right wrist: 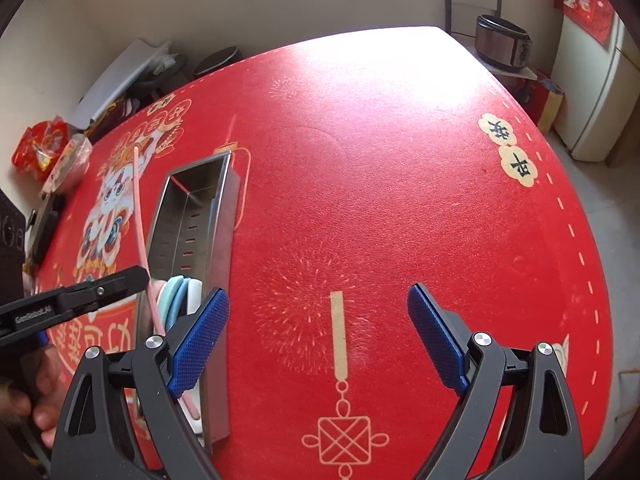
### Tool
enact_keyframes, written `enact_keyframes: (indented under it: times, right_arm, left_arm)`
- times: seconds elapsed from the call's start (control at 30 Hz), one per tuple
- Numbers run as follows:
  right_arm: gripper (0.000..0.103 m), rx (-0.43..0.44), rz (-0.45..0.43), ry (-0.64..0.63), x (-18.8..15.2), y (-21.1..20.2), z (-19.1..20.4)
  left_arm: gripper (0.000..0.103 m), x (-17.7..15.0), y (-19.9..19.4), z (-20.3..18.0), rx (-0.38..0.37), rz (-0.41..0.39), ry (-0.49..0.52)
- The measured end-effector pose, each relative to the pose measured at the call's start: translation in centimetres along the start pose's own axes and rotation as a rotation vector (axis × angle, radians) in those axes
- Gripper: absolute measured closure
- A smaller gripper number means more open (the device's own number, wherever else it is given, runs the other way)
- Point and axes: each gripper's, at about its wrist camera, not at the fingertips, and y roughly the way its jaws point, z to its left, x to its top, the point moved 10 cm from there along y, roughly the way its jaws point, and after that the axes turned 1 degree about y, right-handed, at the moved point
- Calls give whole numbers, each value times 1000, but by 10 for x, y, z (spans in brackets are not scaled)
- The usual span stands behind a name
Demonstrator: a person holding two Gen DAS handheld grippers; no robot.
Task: Organize utensils
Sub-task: 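Lower the pink chopstick into the tray and open the left tool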
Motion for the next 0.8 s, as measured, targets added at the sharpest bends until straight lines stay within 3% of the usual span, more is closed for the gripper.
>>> enact_keyframes:
  times: [0.3,0.8]
  right_arm:
    - [15,5,0,21,0,-3,-13]
    - [15,-15,0,52,-2,-9,-16]
  left_arm:
    - [98,-14,28,8,32,67,-28]
    - [97,-21,45,5,92,132,71]
